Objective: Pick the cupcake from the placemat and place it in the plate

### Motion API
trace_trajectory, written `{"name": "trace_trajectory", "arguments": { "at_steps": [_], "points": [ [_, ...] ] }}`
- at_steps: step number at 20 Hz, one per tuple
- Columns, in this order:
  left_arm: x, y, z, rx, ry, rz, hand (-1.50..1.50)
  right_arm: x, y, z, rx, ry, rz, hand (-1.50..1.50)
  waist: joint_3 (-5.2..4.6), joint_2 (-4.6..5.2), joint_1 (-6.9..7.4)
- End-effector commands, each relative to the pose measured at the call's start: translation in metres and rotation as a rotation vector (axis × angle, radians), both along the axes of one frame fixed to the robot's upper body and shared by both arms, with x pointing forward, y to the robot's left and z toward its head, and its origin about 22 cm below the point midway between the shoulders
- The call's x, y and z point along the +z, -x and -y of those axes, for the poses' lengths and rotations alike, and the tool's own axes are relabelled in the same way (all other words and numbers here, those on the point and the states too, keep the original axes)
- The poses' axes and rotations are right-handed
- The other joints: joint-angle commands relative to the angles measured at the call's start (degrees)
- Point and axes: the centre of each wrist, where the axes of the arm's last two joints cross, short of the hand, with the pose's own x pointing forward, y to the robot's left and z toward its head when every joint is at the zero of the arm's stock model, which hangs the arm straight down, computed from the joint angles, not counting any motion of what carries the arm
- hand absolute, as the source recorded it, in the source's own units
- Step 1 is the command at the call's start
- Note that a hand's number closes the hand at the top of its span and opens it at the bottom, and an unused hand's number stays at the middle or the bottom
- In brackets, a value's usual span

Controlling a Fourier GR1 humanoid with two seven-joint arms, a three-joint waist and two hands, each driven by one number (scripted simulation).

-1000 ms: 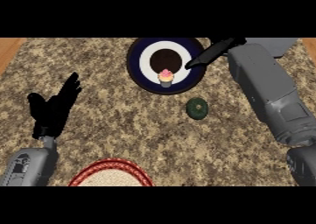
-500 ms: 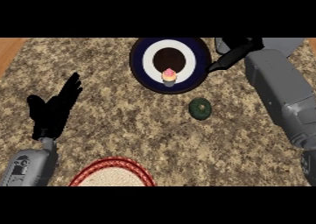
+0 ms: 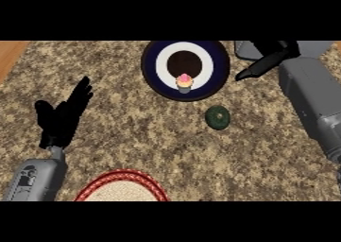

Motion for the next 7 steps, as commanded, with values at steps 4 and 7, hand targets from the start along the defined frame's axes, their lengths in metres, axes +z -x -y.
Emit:
{"name": "trace_trajectory", "arguments": {
  "at_steps": [4,7],
  "points": [
    [-0.001,-0.005,0.009,-0.012,0.017,0.009,0.00,-0.003,0.003,0.012,0.005,0.053,0.022,-1.50,0.02,0.63,0.72],
    [0.013,-0.009,0.009,-0.024,0.010,0.006,0.00,0.003,0.003,0.025,0.000,0.065,0.011,-1.50,0.09,0.54,1.08]
  ]
}}
